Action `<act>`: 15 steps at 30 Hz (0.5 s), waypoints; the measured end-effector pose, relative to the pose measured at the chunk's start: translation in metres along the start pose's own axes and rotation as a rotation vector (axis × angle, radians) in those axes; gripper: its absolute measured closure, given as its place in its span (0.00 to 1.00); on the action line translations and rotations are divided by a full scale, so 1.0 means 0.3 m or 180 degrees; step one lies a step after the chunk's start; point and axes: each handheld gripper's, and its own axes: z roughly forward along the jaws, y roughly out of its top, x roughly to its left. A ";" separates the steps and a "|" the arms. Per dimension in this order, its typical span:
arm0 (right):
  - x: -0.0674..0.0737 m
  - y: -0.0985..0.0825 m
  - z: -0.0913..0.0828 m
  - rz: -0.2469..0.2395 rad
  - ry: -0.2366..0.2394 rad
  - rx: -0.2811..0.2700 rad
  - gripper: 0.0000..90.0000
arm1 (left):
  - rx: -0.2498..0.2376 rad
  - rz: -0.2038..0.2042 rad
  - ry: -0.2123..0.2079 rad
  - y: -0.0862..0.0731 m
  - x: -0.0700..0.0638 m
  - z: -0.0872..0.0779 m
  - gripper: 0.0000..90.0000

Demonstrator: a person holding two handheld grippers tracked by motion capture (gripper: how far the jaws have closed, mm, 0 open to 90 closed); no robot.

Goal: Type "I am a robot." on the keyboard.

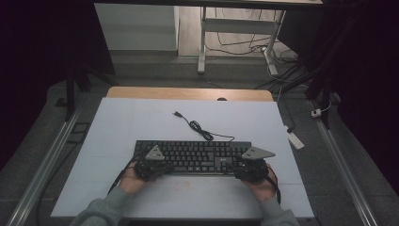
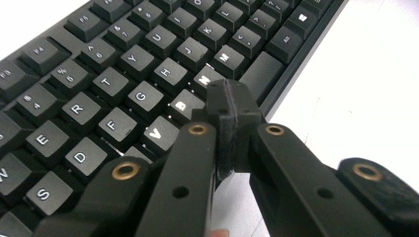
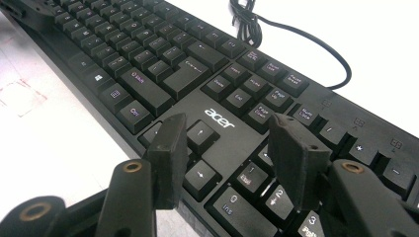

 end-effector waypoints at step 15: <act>-0.006 0.000 -0.006 0.0024 -0.0013 -0.0010 0.55 | -0.0361 -0.0194 0.0073 -0.009 0.039 -0.094 0.54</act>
